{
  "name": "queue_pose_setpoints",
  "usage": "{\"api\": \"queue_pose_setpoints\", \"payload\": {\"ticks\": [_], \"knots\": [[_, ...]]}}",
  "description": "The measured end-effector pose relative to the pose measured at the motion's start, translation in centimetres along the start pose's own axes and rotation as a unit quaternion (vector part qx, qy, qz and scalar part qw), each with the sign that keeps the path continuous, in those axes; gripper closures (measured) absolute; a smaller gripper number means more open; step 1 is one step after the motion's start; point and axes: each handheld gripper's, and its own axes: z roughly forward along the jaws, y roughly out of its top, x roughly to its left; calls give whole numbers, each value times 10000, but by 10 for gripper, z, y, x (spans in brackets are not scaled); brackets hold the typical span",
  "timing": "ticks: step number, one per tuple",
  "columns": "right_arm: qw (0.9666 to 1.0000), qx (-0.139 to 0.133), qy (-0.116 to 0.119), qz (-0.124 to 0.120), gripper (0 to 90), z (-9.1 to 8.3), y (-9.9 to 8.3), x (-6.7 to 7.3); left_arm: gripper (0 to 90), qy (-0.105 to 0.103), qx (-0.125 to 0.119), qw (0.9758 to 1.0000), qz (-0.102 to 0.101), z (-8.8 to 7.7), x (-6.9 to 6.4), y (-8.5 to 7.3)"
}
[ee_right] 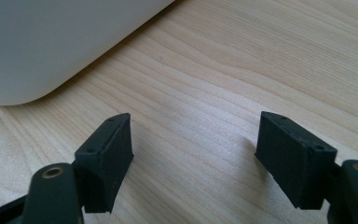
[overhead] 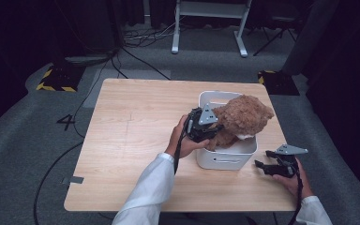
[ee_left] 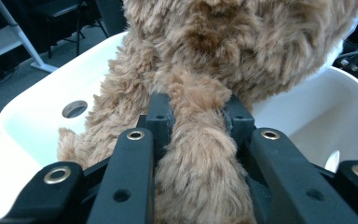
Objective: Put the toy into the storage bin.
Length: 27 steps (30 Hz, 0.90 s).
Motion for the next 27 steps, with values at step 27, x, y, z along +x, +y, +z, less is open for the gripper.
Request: {"api": "queue_pose_setpoints", "payload": {"ticks": [27], "knots": [[10000, 0, 0, -1, 269, 0, 0, 0, 707, -258, 641, 9972, 278, 1, -3, 1]]}}
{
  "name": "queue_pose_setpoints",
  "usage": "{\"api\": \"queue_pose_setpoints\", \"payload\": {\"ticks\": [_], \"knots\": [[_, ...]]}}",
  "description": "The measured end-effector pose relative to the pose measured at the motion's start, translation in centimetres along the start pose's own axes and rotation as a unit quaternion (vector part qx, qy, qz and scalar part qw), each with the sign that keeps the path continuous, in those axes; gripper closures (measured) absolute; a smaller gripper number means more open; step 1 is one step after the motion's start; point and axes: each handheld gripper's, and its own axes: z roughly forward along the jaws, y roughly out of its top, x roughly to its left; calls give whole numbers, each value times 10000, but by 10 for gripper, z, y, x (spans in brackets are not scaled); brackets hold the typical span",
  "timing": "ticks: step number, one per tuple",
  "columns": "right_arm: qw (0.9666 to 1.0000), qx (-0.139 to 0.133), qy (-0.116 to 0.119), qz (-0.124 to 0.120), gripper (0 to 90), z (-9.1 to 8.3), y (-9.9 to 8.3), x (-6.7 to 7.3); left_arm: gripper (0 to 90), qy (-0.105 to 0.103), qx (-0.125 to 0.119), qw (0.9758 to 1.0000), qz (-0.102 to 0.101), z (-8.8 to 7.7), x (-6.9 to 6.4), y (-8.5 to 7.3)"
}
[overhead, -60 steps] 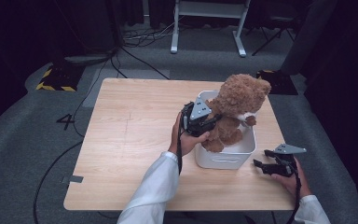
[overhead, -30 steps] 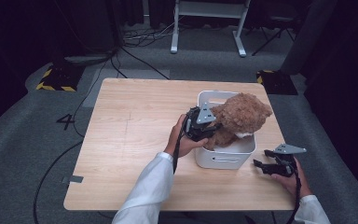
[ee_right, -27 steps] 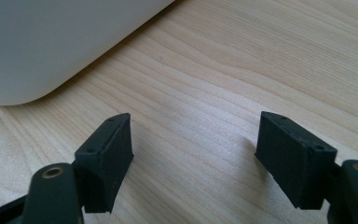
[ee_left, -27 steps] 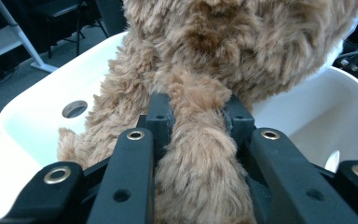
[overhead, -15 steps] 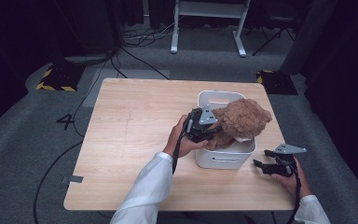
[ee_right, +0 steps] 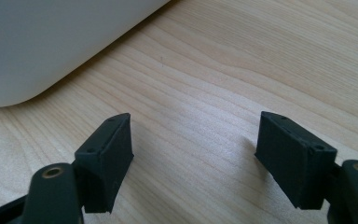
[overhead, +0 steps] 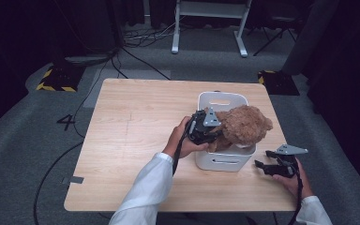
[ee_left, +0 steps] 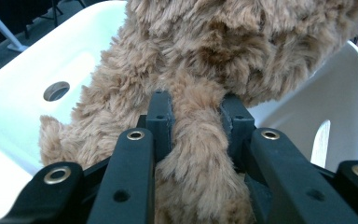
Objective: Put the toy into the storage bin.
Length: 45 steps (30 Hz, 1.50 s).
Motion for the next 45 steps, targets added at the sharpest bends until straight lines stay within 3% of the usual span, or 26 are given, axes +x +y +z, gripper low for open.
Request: {"api": "queue_pose_setpoints", "payload": {"ticks": [11, 18, 45], "knots": [[10000, 1, -2, -2, 269, 0, 0, 0, 687, 173, 511, 9985, 116, -1, -2, 2], [10000, 1, -3, 0, 269, 0, 0, 0, 694, 140, 641, 9978, 118, 0, 1, 2], [10000, -1, 3, -2, 269, 0, 0, 0, 634, 39, 383, 9992, -72, -8, 3, 0]]}}
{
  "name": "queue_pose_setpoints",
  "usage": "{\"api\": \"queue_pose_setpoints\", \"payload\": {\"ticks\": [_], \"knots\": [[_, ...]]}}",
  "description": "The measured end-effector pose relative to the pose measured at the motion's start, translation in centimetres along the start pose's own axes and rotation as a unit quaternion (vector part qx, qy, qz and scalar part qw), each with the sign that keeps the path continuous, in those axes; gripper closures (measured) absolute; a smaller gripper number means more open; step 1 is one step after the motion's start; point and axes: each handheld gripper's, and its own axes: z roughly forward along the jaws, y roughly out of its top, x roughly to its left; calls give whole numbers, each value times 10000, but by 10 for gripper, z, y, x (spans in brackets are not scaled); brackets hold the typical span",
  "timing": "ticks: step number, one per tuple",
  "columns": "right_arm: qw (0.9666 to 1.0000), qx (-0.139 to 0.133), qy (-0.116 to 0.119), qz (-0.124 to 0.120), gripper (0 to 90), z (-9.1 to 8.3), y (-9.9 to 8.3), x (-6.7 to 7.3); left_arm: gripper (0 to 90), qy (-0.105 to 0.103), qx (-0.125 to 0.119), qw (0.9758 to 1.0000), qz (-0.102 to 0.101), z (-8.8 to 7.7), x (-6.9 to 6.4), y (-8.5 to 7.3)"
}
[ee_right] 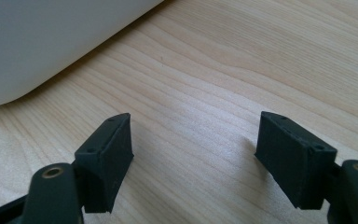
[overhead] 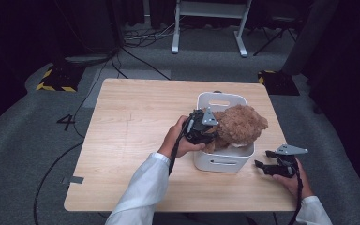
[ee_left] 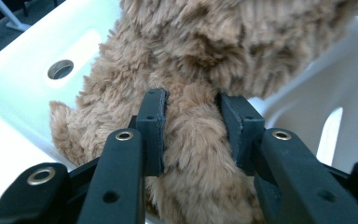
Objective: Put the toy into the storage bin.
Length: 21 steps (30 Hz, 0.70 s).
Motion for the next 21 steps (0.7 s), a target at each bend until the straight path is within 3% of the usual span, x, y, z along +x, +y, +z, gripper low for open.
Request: {"api": "queue_pose_setpoints", "payload": {"ticks": [21], "knots": [[10000, -1, -4, -6, 269, 0, 0, 0, 513, -60, -178, 9998, -119, -12, 2, -2]]}}
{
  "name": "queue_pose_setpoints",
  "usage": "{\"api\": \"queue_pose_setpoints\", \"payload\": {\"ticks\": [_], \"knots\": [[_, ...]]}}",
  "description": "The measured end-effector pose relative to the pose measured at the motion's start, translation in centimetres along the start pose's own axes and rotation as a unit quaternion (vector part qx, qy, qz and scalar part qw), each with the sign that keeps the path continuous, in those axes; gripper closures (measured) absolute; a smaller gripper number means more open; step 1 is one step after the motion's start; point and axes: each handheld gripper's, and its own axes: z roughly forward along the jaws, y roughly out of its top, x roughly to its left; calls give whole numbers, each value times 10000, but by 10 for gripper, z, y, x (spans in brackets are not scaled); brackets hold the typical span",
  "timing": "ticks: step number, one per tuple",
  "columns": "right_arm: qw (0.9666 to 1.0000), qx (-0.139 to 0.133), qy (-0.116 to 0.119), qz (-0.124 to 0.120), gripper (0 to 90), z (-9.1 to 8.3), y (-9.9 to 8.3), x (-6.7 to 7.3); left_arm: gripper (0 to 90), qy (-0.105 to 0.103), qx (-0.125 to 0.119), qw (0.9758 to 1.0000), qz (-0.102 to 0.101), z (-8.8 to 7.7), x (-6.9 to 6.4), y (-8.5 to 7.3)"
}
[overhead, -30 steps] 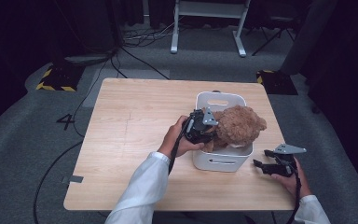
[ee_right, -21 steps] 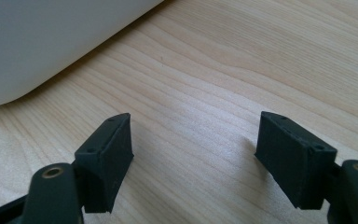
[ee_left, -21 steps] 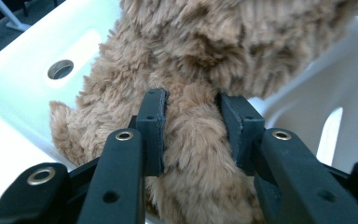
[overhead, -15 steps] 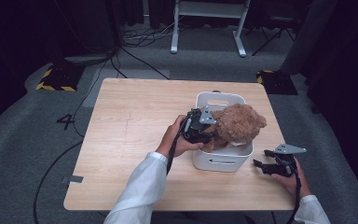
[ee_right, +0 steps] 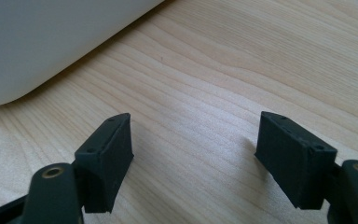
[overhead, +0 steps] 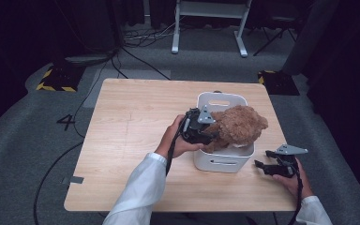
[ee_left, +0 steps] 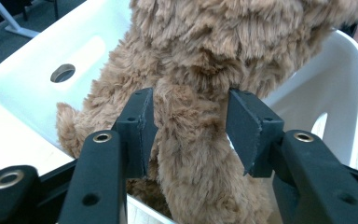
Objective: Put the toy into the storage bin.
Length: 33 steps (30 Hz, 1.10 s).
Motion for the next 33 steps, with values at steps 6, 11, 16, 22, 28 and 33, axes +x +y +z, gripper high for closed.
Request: {"api": "queue_pose_setpoints", "payload": {"ticks": [6, 11, 16, 22, 28, 33], "knots": [[10000, -2, 0, -1, 269, 0, 0, 0, 471, -18, -56, 10000, -32, -5, 0, 0], [10000, -5, 1, -1, 269, 0, 0, 0, 437, -23, -56, 10000, -12, -8, 0, 0], [10000, -3, -1, -1, 269, 0, 0, 0, 397, -39, -111, 9999, -16, -13, 0, 0], [10000, -5, 1, 1, 269, 0, 0, 0, 275, 97, -144, 9998, -118, -19, -1, -2], [10000, -3, -2, -1, 269, 0, 0, 0, 177, 182, -213, 9992, -298, -25, 2, -5], [10000, -3, -1, -3, 269, 0, 0, 0, 162, 304, -255, 9984, -397, -33, 5, -9]]}}
